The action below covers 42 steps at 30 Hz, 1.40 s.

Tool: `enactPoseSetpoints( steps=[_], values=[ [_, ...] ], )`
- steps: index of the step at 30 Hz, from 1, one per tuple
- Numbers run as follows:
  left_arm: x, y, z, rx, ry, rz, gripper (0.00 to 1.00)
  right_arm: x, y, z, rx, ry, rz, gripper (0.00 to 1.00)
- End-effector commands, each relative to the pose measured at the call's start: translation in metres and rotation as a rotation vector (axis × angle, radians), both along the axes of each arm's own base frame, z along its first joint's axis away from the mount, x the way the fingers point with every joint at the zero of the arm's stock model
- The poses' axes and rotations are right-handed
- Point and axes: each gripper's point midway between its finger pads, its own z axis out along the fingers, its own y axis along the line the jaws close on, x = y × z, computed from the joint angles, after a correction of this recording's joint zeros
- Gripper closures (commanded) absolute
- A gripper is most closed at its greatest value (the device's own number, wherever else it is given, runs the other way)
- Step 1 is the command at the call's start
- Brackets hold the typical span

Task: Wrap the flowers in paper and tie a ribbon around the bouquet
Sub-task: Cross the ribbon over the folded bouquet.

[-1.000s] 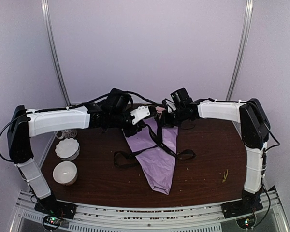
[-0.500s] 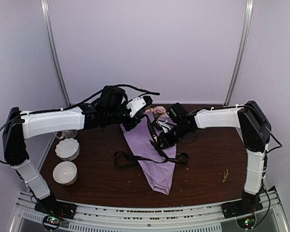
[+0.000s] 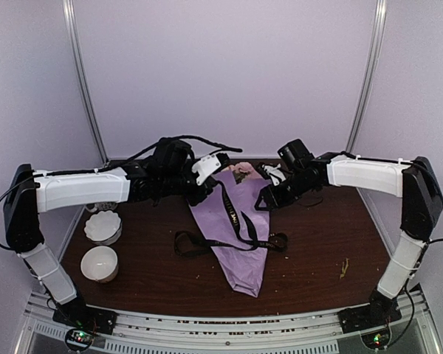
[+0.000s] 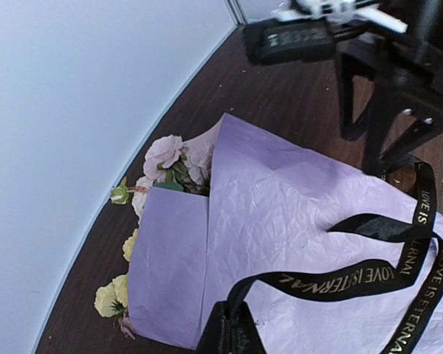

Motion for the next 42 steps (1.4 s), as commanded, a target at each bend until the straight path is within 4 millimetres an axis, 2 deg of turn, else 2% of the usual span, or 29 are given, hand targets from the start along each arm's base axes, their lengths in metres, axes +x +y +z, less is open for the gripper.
enactPoseSetpoints(
  steps=[1,4,8,10,13,17,23,29,32,38,42],
  values=[
    [0.003,0.005,0.013,-0.050,-0.027,0.027,1.00,-0.022,-0.017,0.002,-0.095,-0.172,0.014,0.53],
    [0.001,0.006,0.011,-0.048,-0.022,0.025,1.00,-0.048,-0.015,0.005,-0.094,-0.337,0.115,0.53],
    [0.002,0.007,0.012,-0.052,-0.026,0.032,1.00,-0.079,0.002,0.014,-0.041,-0.600,0.261,0.52],
    [0.000,0.006,0.015,-0.061,-0.024,0.026,1.00,-0.096,0.013,0.013,-0.032,-0.751,0.405,0.50],
    [-0.003,0.006,0.023,-0.082,-0.027,0.018,1.00,-0.106,0.017,-0.002,-0.137,-0.865,0.508,0.50],
    [-0.008,0.010,0.037,-0.103,-0.040,0.014,1.00,-0.099,0.016,-0.017,-0.225,-0.862,0.531,0.51],
    [-0.015,0.010,0.037,-0.123,-0.031,-0.014,1.00,-0.089,0.029,-0.024,-0.278,-0.909,0.552,0.49],
    [-0.015,0.011,0.039,-0.125,-0.033,-0.007,1.00,-0.088,0.038,-0.044,-0.336,-0.861,0.630,0.53],
    [-0.015,0.012,0.039,-0.124,-0.032,-0.008,1.00,-0.083,0.039,-0.047,-0.352,-0.852,0.620,0.57],
    [-0.019,0.014,0.047,-0.138,-0.044,-0.014,1.00,-0.073,0.037,-0.051,-0.385,-0.842,0.563,0.58],
    [-0.025,0.014,0.052,-0.153,-0.050,-0.037,1.00,-0.064,0.038,-0.047,-0.369,-0.852,0.503,0.58]
  ],
)
